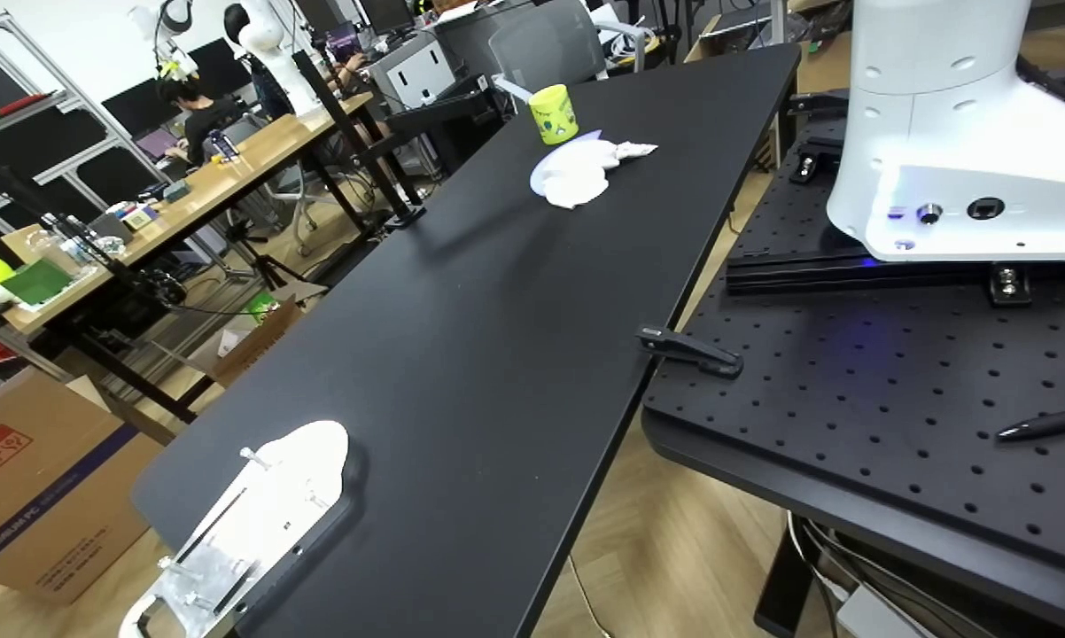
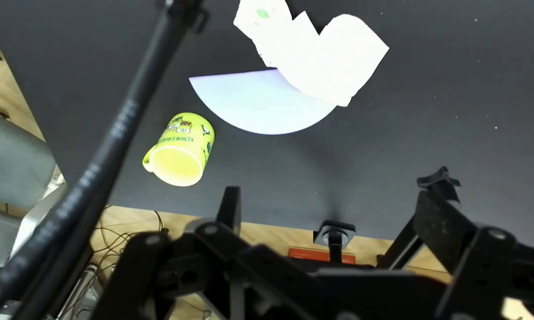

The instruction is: Hang the white cloth on the black object

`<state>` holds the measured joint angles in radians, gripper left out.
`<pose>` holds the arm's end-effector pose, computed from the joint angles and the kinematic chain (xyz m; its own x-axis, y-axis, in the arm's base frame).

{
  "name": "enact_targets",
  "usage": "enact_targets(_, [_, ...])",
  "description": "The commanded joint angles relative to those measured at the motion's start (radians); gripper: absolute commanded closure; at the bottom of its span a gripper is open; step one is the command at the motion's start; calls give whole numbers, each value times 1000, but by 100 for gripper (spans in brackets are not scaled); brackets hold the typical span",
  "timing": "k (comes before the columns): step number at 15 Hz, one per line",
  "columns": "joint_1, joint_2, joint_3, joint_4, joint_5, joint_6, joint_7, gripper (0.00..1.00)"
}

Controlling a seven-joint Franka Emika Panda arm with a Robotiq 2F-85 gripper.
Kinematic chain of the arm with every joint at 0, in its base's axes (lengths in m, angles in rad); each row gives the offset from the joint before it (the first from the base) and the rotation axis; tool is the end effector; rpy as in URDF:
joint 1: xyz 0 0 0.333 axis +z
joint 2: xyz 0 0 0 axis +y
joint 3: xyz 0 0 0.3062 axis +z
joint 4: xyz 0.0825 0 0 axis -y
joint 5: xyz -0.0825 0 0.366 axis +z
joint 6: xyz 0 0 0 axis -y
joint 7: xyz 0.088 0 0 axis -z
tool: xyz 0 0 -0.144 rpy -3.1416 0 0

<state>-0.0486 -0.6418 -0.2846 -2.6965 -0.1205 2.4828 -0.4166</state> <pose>0.3670 -0.1240 0.4268 0.8998 0.1882 0.3937 0.1593 -0.9816 0.1053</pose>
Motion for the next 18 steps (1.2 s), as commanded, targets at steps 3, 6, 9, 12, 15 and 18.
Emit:
enact_targets(3, [-3,186,-91,-8,27,78,-114,0])
enact_targets(6, [5,281,-122,9,48,63,-192,0])
enact_targets(9, [-29,275,-88,-22,46,68,-184,0])
enact_targets(12, [-33,316,-83,-10,46,70,-185,0])
enact_targets(15, [-49,381,-35,-14,-12,167,-148,0])
enact_targets(18, [-36,509,-5,9,-16,284,-165,0])
